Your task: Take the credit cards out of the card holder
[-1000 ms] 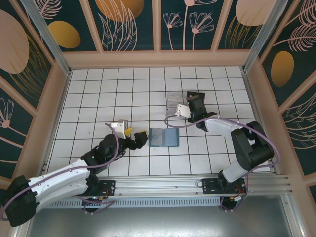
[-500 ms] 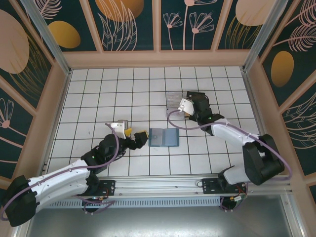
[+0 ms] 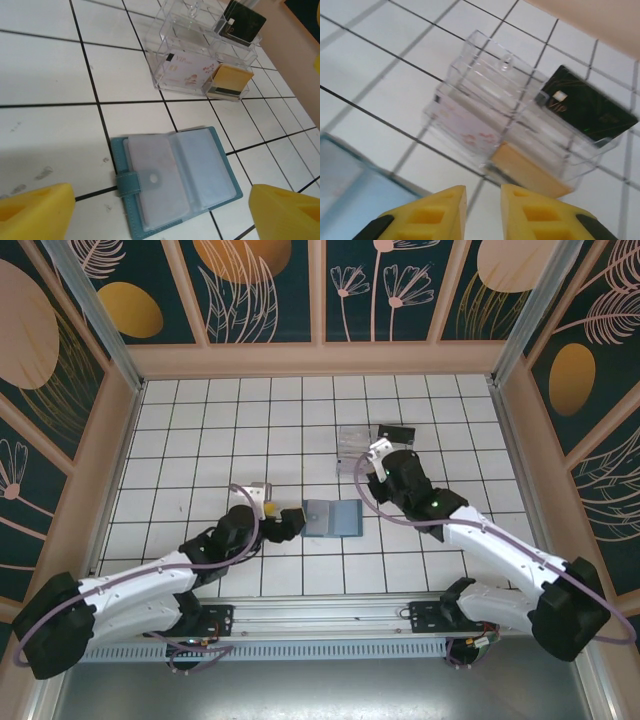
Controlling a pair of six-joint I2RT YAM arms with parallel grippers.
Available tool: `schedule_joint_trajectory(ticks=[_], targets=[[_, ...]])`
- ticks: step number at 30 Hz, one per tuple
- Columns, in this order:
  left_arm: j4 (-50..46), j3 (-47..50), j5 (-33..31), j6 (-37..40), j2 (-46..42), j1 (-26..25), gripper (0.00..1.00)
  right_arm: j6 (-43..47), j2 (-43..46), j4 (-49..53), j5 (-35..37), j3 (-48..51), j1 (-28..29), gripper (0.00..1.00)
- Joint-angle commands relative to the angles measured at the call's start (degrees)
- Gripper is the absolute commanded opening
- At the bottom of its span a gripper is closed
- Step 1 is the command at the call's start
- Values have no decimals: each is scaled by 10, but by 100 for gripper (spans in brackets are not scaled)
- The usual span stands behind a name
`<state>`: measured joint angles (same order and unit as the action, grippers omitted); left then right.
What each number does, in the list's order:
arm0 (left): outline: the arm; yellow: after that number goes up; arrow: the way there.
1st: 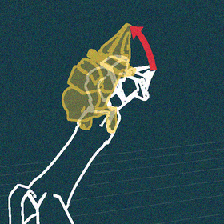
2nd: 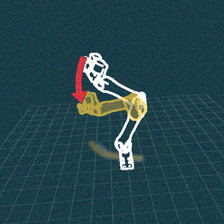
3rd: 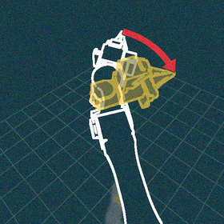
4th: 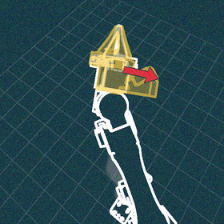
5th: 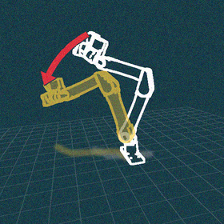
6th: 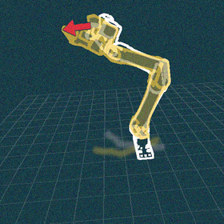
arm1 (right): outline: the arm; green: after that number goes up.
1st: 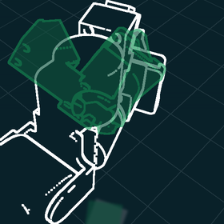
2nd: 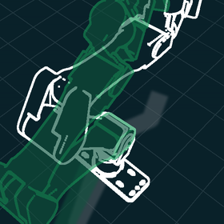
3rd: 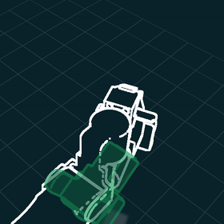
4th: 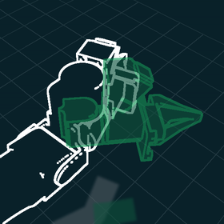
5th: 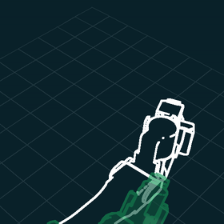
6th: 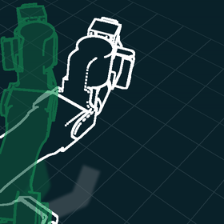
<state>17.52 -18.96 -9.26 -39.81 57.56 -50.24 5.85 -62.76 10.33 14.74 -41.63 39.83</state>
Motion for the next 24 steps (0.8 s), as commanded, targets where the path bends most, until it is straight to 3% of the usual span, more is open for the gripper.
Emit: schedule_joint_trajectory(ticks=[1, 7, 13, 24], targets=[[-5, -31, 27, -27, 34, 2, 84, -181, 11, -14, -48, 31, 8, 25], [-23, -76, 61, -59, 121, 2, 72, -292, -37, -50, -122, 68, 12, 24], [-10, -102, 90, -93, 203, 2, 53, -327, -115, -92, -151, 97, 24, 22], [-25, -140, 107, -100, 276, 2, 53, -331, -186, -129, -161, 108, 29, 23]])
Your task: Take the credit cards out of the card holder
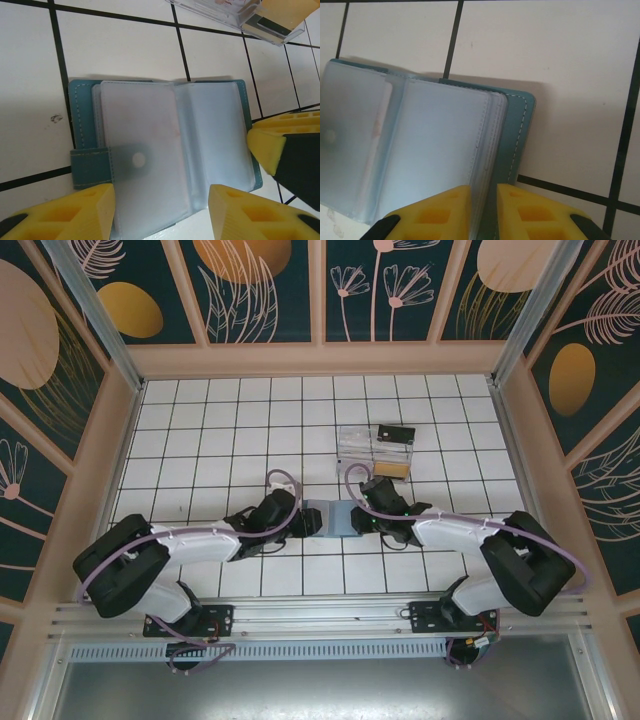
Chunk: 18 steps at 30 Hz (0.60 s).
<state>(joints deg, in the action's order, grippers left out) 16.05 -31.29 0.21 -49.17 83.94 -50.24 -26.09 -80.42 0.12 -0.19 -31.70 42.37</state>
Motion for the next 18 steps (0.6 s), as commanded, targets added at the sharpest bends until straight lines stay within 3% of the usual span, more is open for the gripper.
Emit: schedule_joint_trajectory(ticks=[1, 10, 18], targets=[[-14, -20, 13, -6, 16, 2, 53, -12, -12, -30, -11, 10, 4, 23], [-27, -27, 9, -6, 38, 2, 54, -18, -4, -34, -13, 17, 4, 22], [-1, -32, 41, -3, 50, 2, 49, -18, -6, -33, -12, 16, 4, 22]])
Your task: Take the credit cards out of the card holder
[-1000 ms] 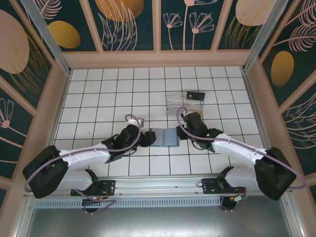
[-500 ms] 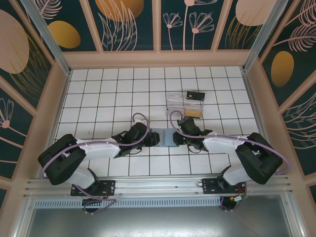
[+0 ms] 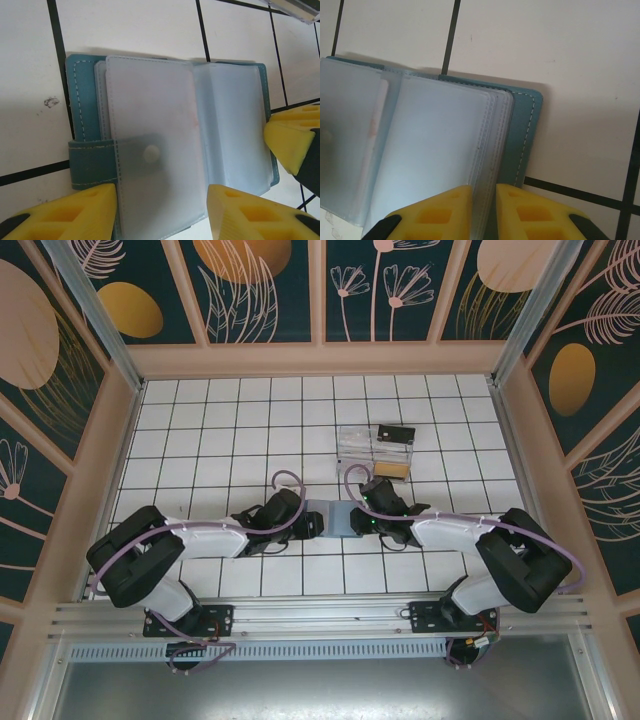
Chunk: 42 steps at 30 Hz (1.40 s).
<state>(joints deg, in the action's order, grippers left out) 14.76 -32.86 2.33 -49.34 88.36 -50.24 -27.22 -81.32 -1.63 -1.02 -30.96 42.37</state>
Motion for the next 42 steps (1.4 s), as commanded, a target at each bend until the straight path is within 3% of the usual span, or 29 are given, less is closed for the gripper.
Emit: schedule_joint_trajectory(ticks=[1, 10, 19, 25, 31, 37, 42], targets=[[14, -19, 24, 0, 7, 1, 48, -7, 2, -16, -4, 9, 5, 22], [73, -46, 81, 4, 13, -3, 49, -17, 8, -20, 12, 12, 4, 22], [77, -115, 102, 6, 79, -32, 48, -42, 100, -5, 59, 40, -16, 22], [86, -120, 104, -6, 95, -40, 48, -55, 181, -5, 21, 80, -66, 23], [128, -108, 127, -32, 141, -45, 47, -54, 189, -4, 2, 84, -78, 23], [88, -111, 100, -28, 148, -46, 43, -54, 179, -6, -7, 73, -77, 23], [66, -99, 68, -22, 102, -46, 43, -53, 166, -10, -13, 62, -68, 23]])
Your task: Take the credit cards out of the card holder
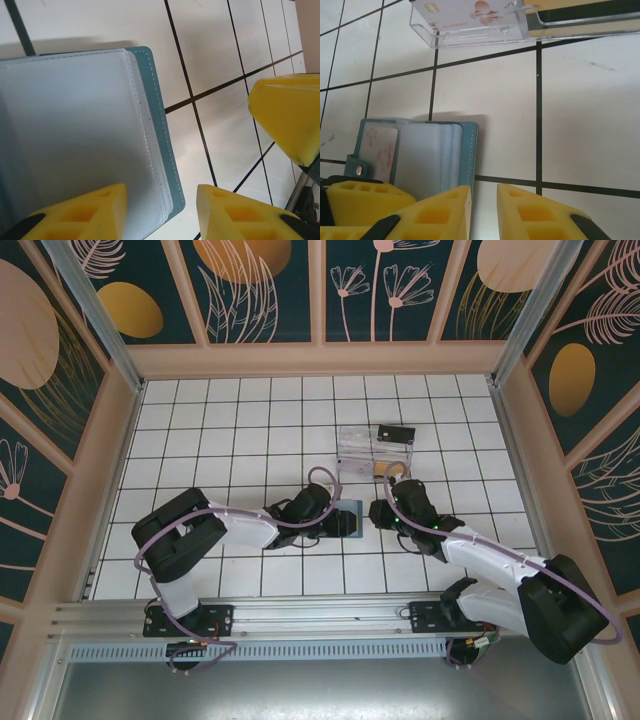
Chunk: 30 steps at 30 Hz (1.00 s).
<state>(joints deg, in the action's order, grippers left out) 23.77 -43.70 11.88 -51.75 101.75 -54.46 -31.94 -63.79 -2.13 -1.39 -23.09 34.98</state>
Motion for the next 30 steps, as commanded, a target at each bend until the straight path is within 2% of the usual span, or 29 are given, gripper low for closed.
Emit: schedule_joint_trajectory(ticks=[1, 6, 9, 18, 25, 30], targets=[[-32, 10, -37, 5, -55, -3, 44, -6, -12, -5, -10, -19, 8, 23], [-84, 20, -104, 24, -126, 1, 46, -8, -34, -7, -17, -42, 24, 24], [-98, 40, -120, 27, -155, 13, 46, -7, -51, -7, -22, -62, 35, 25], [-90, 116, -129, 17, -189, 49, 43, 9, -125, 17, 2, -140, 80, 26], [-75, 147, -130, 12, -197, 60, 43, 33, -187, 53, 25, -205, 107, 32], [-31, 143, -97, 20, -184, 61, 41, 36, -208, 83, 75, -241, 117, 33]])
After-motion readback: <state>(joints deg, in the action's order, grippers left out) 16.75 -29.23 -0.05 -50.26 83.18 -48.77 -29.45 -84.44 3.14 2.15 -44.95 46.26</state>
